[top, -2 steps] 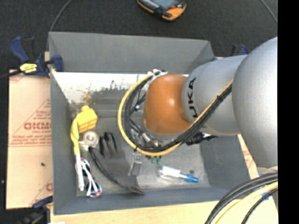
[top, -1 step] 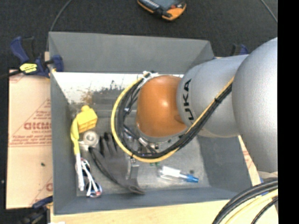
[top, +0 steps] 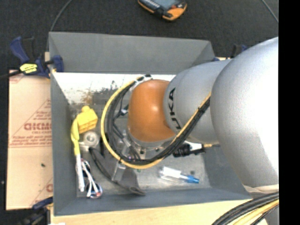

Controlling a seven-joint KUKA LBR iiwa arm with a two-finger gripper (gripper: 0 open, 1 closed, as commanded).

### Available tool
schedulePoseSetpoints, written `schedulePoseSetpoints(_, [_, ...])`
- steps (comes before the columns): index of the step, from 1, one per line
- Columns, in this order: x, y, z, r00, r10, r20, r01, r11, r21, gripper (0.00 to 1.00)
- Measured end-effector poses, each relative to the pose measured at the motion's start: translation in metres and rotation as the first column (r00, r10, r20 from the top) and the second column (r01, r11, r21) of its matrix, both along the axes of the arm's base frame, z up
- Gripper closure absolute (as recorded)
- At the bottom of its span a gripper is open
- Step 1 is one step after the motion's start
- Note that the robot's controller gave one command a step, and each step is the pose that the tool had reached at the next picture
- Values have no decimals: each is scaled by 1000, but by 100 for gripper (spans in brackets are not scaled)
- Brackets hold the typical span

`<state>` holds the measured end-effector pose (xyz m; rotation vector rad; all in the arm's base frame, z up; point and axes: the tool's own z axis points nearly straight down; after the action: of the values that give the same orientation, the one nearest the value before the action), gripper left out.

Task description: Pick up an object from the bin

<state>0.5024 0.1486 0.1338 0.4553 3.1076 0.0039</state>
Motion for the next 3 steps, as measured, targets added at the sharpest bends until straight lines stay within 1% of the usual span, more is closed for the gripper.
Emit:
schedulePoseSetpoints(1, [-15,-1,-64,999,-41,6,41,999,-1,0])
schedulePoseSetpoints(2, [-27,5,-63,988,-157,5,157,988,3,100])
schedulePoseSetpoints(3, [-27,5,-63,987,-158,5,158,987,3,100])
